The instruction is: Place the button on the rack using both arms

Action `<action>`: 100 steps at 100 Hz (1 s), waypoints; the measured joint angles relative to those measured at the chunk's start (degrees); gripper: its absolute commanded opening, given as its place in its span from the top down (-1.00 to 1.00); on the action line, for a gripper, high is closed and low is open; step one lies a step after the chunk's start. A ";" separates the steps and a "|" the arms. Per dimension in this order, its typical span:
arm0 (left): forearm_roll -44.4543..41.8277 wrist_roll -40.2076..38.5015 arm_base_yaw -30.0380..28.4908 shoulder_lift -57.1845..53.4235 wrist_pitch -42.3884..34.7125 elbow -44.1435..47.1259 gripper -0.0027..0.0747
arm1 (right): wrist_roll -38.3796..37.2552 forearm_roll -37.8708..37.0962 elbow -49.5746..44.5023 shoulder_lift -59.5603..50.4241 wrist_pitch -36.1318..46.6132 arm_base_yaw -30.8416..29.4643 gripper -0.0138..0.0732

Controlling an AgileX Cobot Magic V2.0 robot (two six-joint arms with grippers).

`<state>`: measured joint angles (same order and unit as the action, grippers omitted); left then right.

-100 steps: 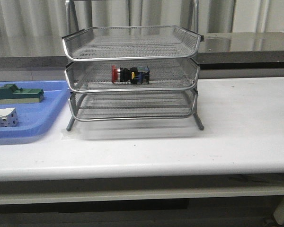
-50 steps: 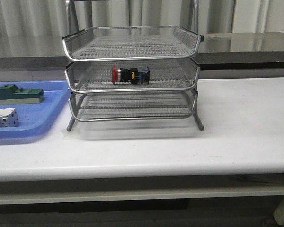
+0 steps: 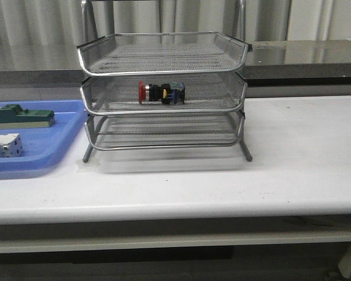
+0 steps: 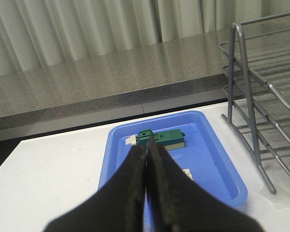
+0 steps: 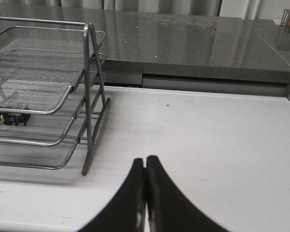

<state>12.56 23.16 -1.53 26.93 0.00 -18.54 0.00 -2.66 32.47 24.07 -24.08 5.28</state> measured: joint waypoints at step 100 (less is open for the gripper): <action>0.00 0.00 0.00 0.00 0.00 0.00 0.92 | -1.22 0.12 -26.67 -15.07 19.82 0.00 0.81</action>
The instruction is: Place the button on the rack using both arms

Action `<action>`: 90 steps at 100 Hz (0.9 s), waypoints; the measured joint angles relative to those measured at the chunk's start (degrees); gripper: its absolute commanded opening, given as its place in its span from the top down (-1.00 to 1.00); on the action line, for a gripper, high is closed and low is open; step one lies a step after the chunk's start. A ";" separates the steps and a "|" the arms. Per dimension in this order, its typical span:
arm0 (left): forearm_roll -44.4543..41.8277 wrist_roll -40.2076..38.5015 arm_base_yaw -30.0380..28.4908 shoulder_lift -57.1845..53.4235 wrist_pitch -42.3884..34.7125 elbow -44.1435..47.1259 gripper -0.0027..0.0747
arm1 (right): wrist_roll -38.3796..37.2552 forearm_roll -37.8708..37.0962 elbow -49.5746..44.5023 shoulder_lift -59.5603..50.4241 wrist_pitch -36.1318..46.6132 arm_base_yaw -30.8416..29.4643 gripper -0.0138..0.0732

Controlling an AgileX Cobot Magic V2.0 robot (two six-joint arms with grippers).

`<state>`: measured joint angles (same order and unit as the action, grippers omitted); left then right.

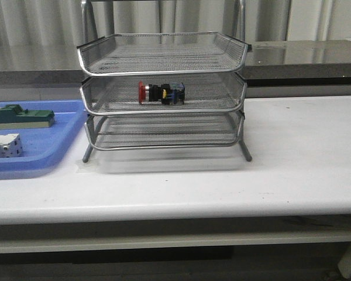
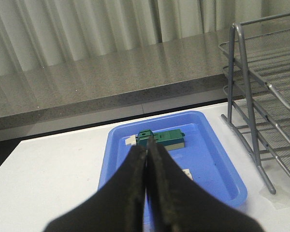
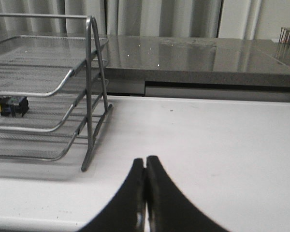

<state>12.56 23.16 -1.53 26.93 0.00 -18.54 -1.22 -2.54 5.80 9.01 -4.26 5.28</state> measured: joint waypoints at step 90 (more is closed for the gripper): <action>0.00 0.00 0.00 0.00 0.00 0.00 0.92 | -0.35 1.24 -7.48 -9.59 0.81 0.00 0.81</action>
